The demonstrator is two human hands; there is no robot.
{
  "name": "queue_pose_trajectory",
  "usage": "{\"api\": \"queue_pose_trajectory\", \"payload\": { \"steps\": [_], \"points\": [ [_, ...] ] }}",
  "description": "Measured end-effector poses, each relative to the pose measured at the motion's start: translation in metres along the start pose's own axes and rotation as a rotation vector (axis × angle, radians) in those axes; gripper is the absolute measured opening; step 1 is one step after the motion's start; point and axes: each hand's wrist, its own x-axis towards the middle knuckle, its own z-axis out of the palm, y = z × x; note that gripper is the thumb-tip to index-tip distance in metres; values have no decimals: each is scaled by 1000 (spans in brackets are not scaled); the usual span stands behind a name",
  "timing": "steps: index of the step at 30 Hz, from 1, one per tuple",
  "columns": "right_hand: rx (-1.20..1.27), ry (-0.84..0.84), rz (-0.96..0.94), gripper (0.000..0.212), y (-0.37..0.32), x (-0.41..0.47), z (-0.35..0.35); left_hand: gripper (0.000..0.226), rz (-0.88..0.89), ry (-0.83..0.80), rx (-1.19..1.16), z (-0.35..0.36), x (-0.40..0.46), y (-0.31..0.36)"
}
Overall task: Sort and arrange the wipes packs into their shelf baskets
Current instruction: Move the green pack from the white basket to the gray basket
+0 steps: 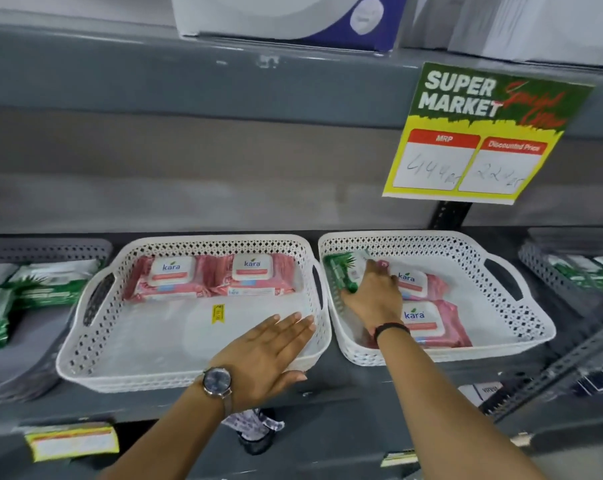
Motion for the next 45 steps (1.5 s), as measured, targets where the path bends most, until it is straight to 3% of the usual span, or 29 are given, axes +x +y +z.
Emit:
{"api": "queue_pose_trajectory", "payload": {
  "steps": [6,10,13,19,24,28,33,36,40,45],
  "points": [
    [222,261,-69,67,-27,-17,-42,71,-92,7,42,-10,-56,-39],
    [413,311,-401,70,-108,-45,-43,73,-280,8,55,-19,-129,-91],
    [486,209,-596,66,-183,-69,-19,74,-421,13,64,-23,-188,-136],
    [380,-53,-877,57,-303,-106,53,83,-631,31,19,-14,-281,-215],
    [37,-257,-957,65,-356,-126,111,83,-668,61,-18,-1,-318,-243],
    [-283,-244,-918,75,-367,-130,132,80,-655,62,-33,5,-320,-246],
    [-229,-293,-930,78,-368,-127,123,83,-646,73,-51,0,-315,-244],
    [-82,-165,-958,60,-355,-120,103,78,-584,90,-58,-5,-295,-232],
    [39,52,-832,39,-297,-89,59,73,-409,118,-64,-16,-231,-195],
    [-6,149,-560,41,-175,-45,0,69,-206,181,-97,-22,-141,-132]
  ]
}}
